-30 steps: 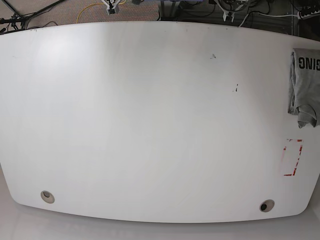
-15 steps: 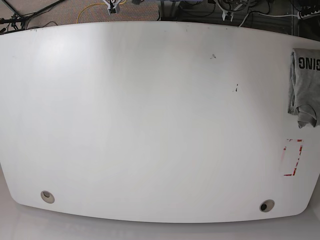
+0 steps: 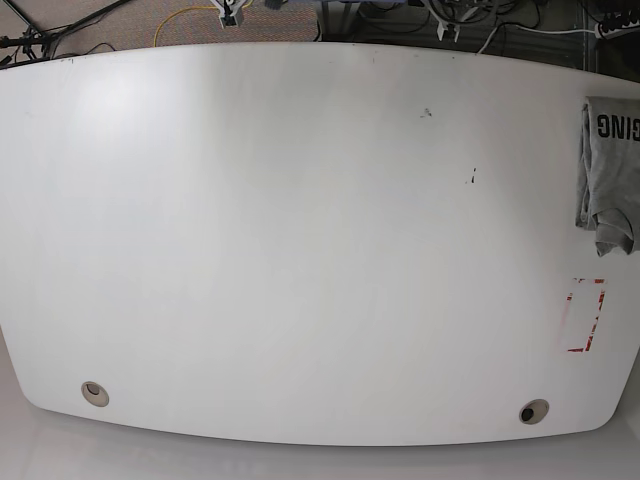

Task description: Fold the T-shirt properly

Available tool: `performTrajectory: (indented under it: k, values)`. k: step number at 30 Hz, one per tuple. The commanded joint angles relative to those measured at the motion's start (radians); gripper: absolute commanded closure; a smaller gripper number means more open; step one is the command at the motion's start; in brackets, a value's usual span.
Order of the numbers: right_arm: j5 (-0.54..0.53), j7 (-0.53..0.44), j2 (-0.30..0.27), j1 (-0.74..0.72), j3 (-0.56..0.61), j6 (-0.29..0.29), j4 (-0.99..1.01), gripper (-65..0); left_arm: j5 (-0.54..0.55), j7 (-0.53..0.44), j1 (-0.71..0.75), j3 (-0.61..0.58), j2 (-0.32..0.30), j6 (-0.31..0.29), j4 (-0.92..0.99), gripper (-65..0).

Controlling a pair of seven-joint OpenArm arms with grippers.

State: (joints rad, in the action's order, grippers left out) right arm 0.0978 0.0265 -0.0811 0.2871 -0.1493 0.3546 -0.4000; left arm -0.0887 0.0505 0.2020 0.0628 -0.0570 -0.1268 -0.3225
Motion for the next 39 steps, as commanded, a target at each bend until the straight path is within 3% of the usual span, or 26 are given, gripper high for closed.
performTrajectory:
  k: [1,39]
  values:
    - [-0.007,-0.001,-0.004,0.011,-0.005,0.002,0.026,-6.2,-0.001,-0.007,0.006,-0.001,-0.002,0.002,-0.002,-44.7]
    - [-0.008,-0.001,0.004,-0.013,-0.006,0.002,0.045,-6.0,-0.001,-0.007,-0.022,0.001,-0.002,0.002,0.000,-44.7]
